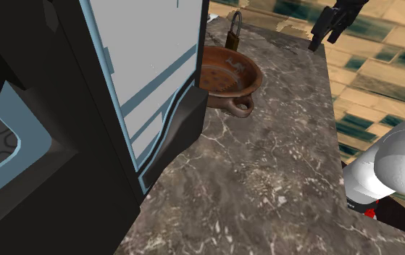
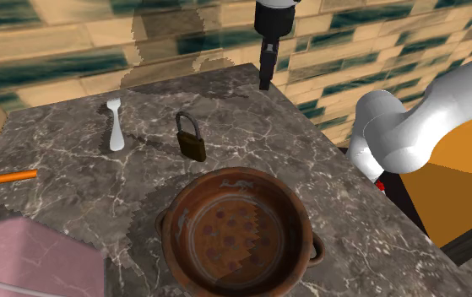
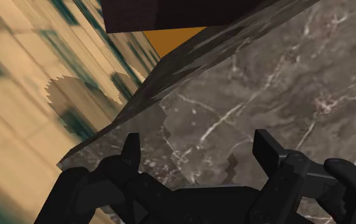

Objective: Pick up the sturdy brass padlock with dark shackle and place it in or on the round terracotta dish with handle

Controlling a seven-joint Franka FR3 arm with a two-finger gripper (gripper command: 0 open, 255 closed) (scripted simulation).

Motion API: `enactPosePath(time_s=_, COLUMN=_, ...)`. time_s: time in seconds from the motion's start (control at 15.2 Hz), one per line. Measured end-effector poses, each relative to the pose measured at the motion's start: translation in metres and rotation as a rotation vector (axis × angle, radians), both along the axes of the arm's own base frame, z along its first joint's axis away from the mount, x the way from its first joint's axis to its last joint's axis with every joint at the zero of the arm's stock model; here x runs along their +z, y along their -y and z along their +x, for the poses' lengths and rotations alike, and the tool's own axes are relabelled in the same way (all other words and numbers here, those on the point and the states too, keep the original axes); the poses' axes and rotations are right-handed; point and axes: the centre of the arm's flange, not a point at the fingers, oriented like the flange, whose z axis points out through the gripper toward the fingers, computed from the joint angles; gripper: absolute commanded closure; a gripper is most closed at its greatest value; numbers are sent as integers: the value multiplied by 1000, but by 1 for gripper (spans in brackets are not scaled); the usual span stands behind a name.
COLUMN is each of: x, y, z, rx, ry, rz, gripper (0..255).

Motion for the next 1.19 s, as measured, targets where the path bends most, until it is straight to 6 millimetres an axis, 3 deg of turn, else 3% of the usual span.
enactPosePath(time_s=0.2, x=5, y=-15, z=5, rx=-16, ry=4, rz=-2, gripper=0)
enactPosePath(time_s=0.53, x=21, y=-72, z=24, rx=-79, ry=17, rz=-10, gripper=0)
enactPosePath(time_s=1.19, x=49, y=-190, z=81, rx=-214, ry=47, rz=-27, gripper=0)
